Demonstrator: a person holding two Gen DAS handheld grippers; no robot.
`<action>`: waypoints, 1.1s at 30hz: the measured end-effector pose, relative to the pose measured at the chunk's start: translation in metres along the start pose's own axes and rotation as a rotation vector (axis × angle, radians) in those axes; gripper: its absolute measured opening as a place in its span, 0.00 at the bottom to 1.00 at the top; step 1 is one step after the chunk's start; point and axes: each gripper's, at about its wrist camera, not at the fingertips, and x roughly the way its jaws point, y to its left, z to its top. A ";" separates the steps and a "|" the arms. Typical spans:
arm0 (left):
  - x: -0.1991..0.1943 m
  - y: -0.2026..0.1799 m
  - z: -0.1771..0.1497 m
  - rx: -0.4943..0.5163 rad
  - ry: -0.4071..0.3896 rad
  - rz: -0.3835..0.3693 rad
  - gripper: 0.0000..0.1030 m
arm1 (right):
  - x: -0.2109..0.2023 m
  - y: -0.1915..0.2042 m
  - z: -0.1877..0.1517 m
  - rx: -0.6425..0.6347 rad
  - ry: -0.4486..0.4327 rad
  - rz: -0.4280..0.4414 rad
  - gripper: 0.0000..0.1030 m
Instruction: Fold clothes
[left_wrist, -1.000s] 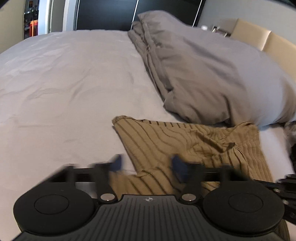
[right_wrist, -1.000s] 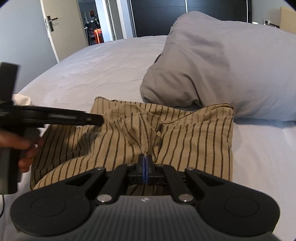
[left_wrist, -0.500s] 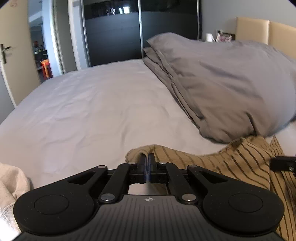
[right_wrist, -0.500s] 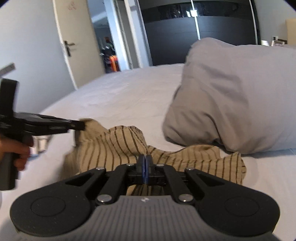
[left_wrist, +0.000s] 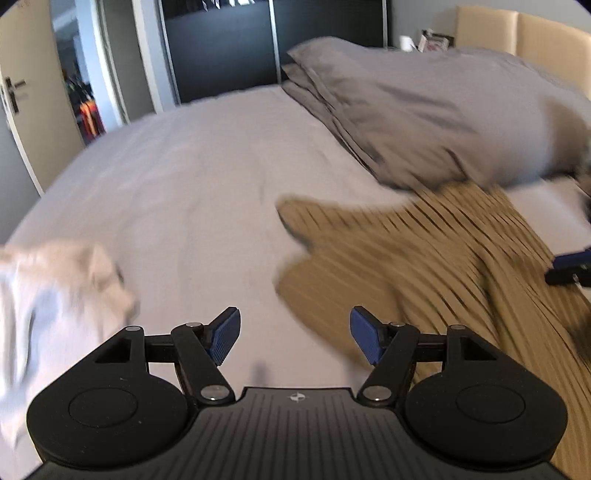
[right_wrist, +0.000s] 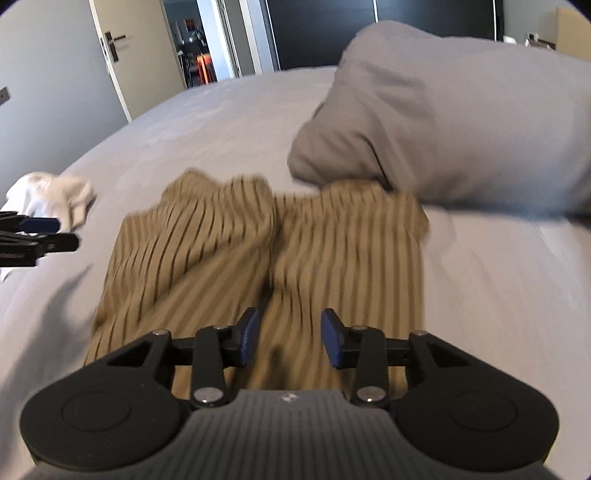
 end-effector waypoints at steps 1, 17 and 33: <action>-0.016 -0.003 -0.013 0.007 0.014 -0.018 0.63 | -0.013 -0.002 -0.014 0.012 0.026 0.009 0.40; -0.200 -0.068 -0.162 -0.005 0.070 -0.167 0.69 | -0.216 0.020 -0.191 0.066 0.226 0.025 0.56; -0.178 -0.051 -0.270 -0.459 0.253 -0.232 0.42 | -0.242 0.021 -0.324 0.454 0.301 0.129 0.59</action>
